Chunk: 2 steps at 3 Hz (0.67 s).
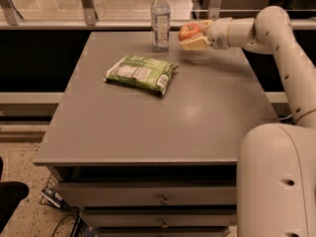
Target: Move apple near blue plastic bottle
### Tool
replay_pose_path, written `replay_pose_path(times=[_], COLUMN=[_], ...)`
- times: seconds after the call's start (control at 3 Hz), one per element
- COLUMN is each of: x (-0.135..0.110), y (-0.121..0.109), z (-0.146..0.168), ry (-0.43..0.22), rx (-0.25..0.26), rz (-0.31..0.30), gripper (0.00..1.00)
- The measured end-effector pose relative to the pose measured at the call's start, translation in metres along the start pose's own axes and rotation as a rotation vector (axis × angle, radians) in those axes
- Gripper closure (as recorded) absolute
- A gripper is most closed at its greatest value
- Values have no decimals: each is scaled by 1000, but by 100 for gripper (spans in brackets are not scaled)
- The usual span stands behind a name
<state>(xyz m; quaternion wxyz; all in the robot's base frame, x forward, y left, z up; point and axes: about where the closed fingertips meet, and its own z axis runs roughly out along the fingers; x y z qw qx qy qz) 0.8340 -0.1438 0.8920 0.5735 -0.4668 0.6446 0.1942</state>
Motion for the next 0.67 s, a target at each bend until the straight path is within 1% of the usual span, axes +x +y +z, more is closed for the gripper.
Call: replay_pose_path(times=[0.33,0.67], x=[0,0], y=[2,2], z=[4,4], ry=[-1,-1], rx=[-6,-6], rz=[1,1], gripper=[0,0])
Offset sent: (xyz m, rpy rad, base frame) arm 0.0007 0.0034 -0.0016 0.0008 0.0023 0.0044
